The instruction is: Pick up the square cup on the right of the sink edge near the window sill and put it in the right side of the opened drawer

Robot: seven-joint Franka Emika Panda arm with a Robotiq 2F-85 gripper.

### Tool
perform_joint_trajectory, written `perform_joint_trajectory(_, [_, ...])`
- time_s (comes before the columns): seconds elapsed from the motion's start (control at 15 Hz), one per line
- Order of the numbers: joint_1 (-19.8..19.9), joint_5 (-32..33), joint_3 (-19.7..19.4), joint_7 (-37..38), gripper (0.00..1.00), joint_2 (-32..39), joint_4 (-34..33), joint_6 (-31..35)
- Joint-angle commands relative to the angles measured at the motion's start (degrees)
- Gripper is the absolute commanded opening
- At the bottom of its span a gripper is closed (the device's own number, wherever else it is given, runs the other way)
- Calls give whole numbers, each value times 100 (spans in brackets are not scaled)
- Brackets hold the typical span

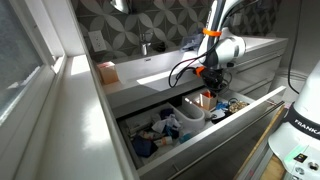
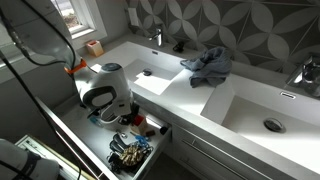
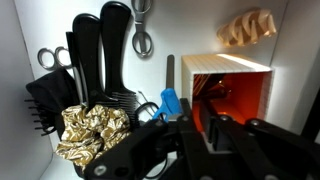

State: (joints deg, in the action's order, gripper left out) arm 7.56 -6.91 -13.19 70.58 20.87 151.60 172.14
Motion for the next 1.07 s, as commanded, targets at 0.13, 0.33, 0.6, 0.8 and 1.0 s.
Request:
perform_joint_trajectory(0.13, [141,-445,89,-976,62,-376,222,-151])
perform_joint_trajectory(0.33, [51,-228,-127,-1707,83,-850,656,-204])
perform_joint_trajectory(0.6, [-293,551,-771,-2380,100,-1010,664,-368])
perform_joint_trajectory(0.8, [-555,1822,-1433,-2530,100,-1312,659,-419])
perform_joint_trajectory(1.0, [-285,2488,-1382,-3142,100,-1828,566,-886])
